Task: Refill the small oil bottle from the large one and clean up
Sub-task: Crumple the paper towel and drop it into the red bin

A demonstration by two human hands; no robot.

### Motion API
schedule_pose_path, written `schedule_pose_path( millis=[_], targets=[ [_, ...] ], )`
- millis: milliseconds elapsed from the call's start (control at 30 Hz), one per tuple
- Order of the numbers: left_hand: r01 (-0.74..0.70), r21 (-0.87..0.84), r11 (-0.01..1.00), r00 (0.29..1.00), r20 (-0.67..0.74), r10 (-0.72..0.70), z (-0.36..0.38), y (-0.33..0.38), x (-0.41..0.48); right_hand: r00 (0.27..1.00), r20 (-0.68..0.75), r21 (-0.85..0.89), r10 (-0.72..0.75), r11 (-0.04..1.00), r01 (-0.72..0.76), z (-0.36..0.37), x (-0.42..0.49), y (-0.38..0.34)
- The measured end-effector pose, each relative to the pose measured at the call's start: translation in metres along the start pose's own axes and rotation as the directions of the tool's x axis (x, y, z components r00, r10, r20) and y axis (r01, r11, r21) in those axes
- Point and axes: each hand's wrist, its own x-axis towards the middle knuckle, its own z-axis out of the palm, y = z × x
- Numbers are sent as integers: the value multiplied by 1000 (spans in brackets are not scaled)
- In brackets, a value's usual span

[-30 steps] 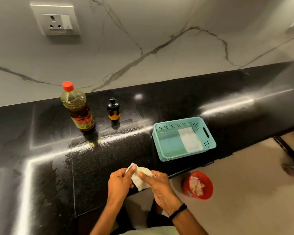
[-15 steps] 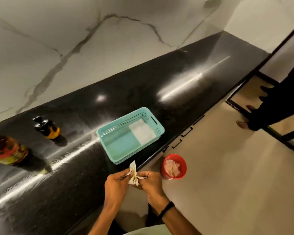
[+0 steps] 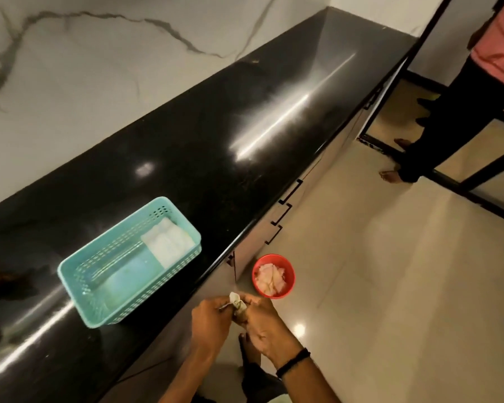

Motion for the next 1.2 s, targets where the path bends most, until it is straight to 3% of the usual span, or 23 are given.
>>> schedule_pose_path(
  millis=[167, 300, 433, 533, 633, 733, 867, 967, 1100, 1200],
  targets=[
    [-102, 33, 994, 989, 109, 98, 39, 37, 10, 946, -291, -104, -142, 988, 116, -52, 17, -3],
    [50, -101, 994, 990, 139, -36, 65, 45, 33, 902, -425, 20, -79, 995, 97, -75, 24, -12],
    [182, -196, 964, 975, 163, -151, 82, 56, 52, 873, -478, 59, -99, 988, 145, -93, 36, -13],
    [231, -227, 946, 955, 240, -175, 95, 54, 70, 897, -422, 15, -129, 989, 149, -106, 53, -14],
    [174, -183, 968, 936, 336, -105, 115, 49, 84, 939, -344, 155, -27, 984, 85, -109, 72, -15],
    [127, -114, 985, 920, 385, -74, 134, 51, 91, 925, -380, 251, 21, 965, 81, -109, 82, -21],
    [58, -42, 997, 922, 386, -38, 147, 61, 94, 874, -477, 291, 98, 955, 51, -125, 99, -26],
    [88, -33, 996, 933, 353, -71, 148, 64, 100, 846, -519, 288, 126, 957, 34, -134, 119, -23],
    [126, -45, 991, 946, 308, -107, 151, 50, 111, 787, -614, 161, 61, 986, 49, -145, 142, -22],
    [125, -53, 991, 955, 277, -106, 147, 45, 115, 786, -617, 143, 39, 988, 64, -153, 156, -28]
  ],
)
